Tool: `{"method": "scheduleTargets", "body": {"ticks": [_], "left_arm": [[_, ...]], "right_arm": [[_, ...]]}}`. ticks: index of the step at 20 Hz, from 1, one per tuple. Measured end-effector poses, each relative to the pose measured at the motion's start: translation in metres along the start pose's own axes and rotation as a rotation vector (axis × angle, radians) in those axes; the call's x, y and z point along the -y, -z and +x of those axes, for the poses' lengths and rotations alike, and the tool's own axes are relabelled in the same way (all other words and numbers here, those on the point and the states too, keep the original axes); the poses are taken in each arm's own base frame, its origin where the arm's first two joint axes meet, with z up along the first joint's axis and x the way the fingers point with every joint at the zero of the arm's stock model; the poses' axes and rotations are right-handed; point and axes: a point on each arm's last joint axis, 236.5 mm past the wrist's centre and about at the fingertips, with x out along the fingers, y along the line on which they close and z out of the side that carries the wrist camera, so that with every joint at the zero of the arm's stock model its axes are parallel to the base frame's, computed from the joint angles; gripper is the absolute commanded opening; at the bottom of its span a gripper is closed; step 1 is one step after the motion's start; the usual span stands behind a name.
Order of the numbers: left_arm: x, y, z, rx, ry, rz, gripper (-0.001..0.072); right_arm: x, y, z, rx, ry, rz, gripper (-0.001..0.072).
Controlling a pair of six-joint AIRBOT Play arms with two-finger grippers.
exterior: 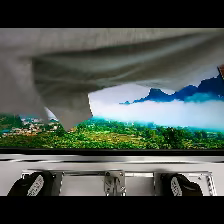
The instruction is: Fold the shirts.
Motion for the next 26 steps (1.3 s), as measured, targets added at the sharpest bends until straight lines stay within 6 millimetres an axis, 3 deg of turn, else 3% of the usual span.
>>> {"method": "scheduleTargets", "body": {"ticks": [3, 7, 11, 14, 17, 19, 21, 23, 26], "left_arm": [[0.0, 0.005, -0.021, -0.031, -0.039, 0.026, 0.0035], [-0.003, 0.037, -0.02, -0.153, -0.045, -0.002, 0.0035], [-0.011, 0.091, 0.003, -0.314, -0.035, -0.079, 0.0035], [-0.02, 0.164, 0.033, -0.508, -0.025, -0.194, 0.0035], [-0.032, 0.276, 0.071, -0.747, -0.023, -0.329, 0.0034], [-0.038, 0.346, 0.099, -0.846, -0.026, -0.409, 0.0035], [-0.042, 0.404, 0.13, -0.901, -0.017, -0.463, 0.0034], [-0.042, 0.446, 0.168, -0.908, 0.014, -0.474, 0.0034], [-0.045, 0.493, 0.223, -0.881, 0.023, -0.462, 0.0035]], "right_arm": [[0.009, 0.008, -0.028, -0.045, 0.078, 0.002, 0.0053], [0.023, 0.037, -0.029, -0.172, 0.131, 0.045, 0.0053], [0.025, 0.119, 0.009, -0.506, 0.085, 0.125, 0.0053], [0.023, 0.202, 0.049, -0.795, 0.029, 0.198, 0.0053], [0.013, 0.307, 0.085, -1.094, -0.036, 0.282, 0.0052], [0.0, 0.366, 0.116, -1.205, -0.075, 0.319, 0.0052], [-0.018, 0.414, 0.158, -1.228, -0.1, 0.331, 0.0052], [-0.033, 0.451, 0.205, -1.177, -0.083, 0.339, 0.0052], [-0.055, 0.486, 0.267, -1.051, -0.054, 0.365, 0.0053]]}}
